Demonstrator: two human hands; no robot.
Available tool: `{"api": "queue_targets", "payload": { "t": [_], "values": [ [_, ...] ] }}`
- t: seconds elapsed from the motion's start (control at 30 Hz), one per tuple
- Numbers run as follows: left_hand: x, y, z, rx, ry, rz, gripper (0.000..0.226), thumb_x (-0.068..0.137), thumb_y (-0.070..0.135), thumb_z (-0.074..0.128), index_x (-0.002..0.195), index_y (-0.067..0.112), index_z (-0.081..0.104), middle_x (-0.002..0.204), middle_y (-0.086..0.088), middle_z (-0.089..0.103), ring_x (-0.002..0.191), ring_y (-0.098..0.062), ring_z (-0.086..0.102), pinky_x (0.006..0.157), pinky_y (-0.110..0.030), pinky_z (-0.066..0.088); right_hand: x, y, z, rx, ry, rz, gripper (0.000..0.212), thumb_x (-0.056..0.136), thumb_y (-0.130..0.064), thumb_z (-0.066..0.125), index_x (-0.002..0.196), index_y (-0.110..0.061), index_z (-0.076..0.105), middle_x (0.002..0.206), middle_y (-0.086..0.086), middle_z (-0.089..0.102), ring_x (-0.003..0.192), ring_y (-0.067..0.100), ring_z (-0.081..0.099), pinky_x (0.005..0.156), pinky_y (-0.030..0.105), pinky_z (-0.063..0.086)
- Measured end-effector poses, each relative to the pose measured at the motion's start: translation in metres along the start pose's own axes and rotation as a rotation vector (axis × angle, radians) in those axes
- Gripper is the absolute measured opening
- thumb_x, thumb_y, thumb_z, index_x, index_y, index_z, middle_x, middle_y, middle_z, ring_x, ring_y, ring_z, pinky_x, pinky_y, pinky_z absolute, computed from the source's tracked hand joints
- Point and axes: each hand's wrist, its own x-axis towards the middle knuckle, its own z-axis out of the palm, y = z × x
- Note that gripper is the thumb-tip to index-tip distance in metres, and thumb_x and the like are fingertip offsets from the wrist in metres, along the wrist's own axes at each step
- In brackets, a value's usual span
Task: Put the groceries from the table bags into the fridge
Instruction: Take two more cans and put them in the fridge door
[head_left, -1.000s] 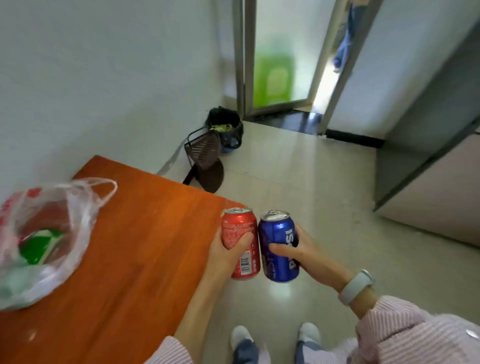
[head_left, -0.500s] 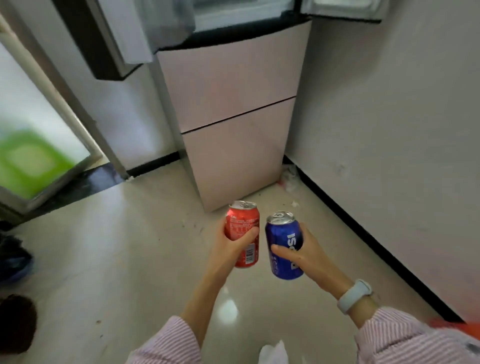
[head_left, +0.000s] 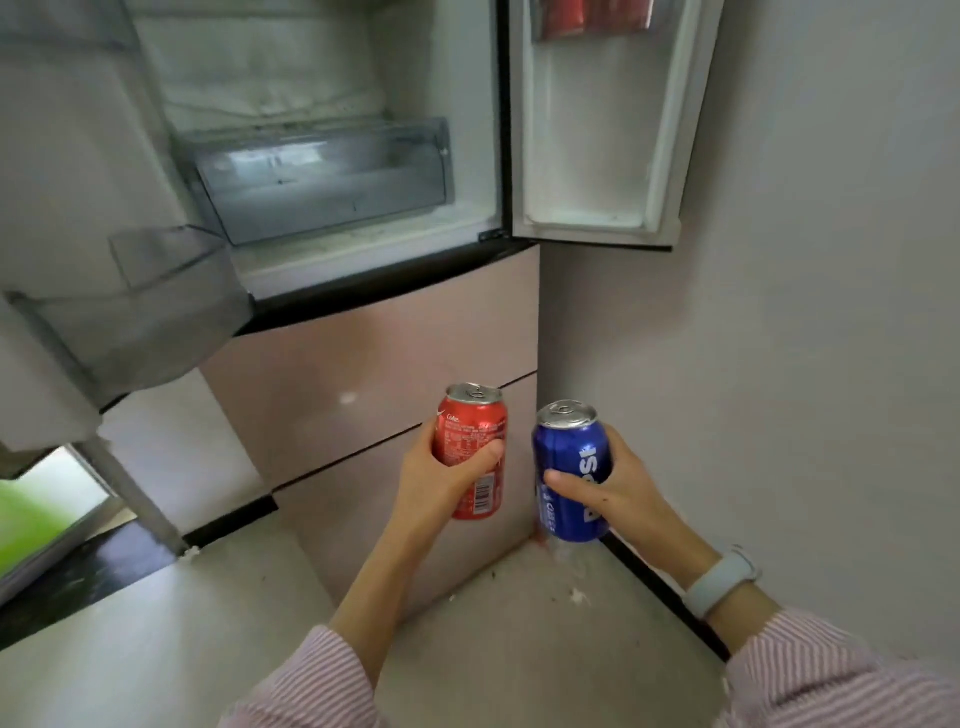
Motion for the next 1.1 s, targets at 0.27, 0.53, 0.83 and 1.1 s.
{"api": "queue_targets", "payload": {
  "t": [0.27,0.53,0.83,1.1],
  "values": [
    [0.136,0.092,-0.035,0.051,0.237,0.221,0.046,0.072,0.019,0.074,0.111,0.027,0.052,0.096,0.01,0.063,0.082,-0.002,0.064,0.063,-0.014,0.05,0.175,-0.094,0.03,0.073,-0.245,-0.235,0.057,0.07,-0.01,0.073,0.119,-0.019,0.044,0.105,-0.003,0.061,0.09,0.005,0.061,0.068,0.013,0.051],
    [0.159,0.165,-0.094,0.138,0.59,0.452,0.066,0.052,0.029,0.086,0.111,0.026,0.056,0.093,0.007,0.07,0.086,-0.007,0.068,0.07,-0.021,0.055,0.271,-0.169,0.119,0.214,-0.592,-0.448,0.063,0.059,-0.021,0.079,0.114,-0.02,0.048,0.102,-0.001,0.064,0.089,0.007,0.065,0.076,0.023,0.054],
    [0.13,0.18,-0.15,0.486,1.206,0.319,0.063,0.063,0.022,0.083,0.118,0.021,0.052,0.116,-0.003,0.057,0.092,-0.003,0.06,0.072,-0.017,0.051,0.302,-0.231,0.23,0.314,-0.951,-0.697,0.056,0.066,-0.009,0.079,0.11,-0.021,0.047,0.097,-0.01,0.061,0.079,-0.009,0.06,0.07,0.008,0.046],
    [0.119,0.16,-0.167,0.69,1.371,0.06,0.057,0.062,0.017,0.081,0.105,0.021,0.043,0.097,0.007,0.062,0.084,-0.003,0.06,0.071,-0.018,0.047,0.298,-0.213,0.284,0.206,-1.126,-0.868,0.078,0.066,-0.007,0.078,0.126,-0.028,0.033,0.116,-0.01,0.049,0.103,0.007,0.053,0.084,0.001,0.037]
  ]
}}
